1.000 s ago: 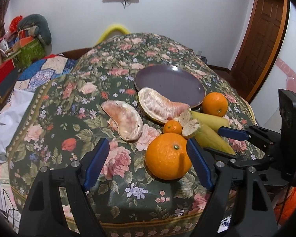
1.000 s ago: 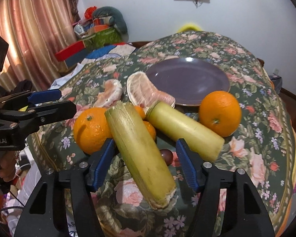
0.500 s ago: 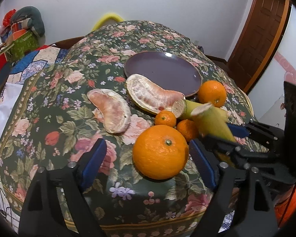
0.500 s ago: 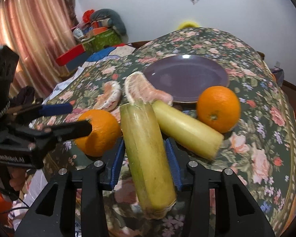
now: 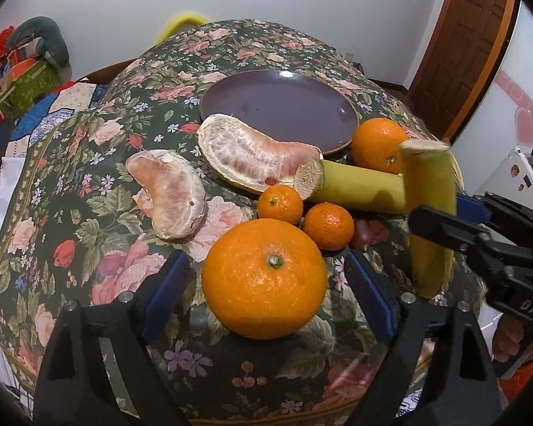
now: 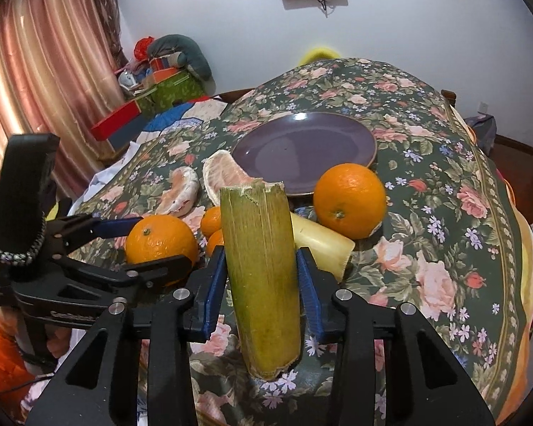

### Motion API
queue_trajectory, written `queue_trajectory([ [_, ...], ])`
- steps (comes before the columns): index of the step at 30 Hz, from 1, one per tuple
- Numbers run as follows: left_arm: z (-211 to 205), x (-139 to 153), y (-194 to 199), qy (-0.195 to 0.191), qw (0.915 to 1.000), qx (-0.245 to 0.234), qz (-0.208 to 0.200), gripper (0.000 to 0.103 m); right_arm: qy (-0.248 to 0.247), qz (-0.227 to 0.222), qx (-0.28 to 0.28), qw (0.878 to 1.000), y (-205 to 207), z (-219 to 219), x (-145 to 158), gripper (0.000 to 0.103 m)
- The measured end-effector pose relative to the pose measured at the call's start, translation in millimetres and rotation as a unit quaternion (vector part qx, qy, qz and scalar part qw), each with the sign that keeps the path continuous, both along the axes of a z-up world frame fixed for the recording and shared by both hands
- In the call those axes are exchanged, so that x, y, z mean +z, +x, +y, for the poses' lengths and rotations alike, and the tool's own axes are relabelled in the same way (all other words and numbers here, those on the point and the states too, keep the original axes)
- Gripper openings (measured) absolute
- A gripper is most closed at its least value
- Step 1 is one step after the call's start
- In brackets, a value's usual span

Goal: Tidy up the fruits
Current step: 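Grasp the yellow-green corn cob with the right tool while the left tool grasps a large orange, then lower the corn cob onto the purple plate with the right tool while the left tool sets the orange there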

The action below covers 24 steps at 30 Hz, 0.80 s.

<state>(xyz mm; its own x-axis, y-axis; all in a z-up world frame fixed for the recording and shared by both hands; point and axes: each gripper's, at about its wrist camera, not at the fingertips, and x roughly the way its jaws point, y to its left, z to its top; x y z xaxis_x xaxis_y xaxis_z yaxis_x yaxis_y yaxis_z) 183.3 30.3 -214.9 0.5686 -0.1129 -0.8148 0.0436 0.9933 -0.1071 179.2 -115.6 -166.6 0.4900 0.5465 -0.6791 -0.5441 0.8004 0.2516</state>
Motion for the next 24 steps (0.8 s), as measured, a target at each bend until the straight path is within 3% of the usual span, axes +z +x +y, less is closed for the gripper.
queue_trajectory([
  [4,2,-4,3,-0.009,0.9999,0.000,0.010,0.069,0.007,0.000,-0.007,1.000,1,-5,2,0.035],
  [14,6,9,0,-0.018,0.9998,0.007,-0.005,0.068,0.011,-0.016,-0.015,1.000,2,-10,17,0.035],
  [24,11,56,6,-0.021,0.9975,0.011,-0.066,0.068,0.019,-0.049,-0.027,0.998,14,-17,42,0.035],
])
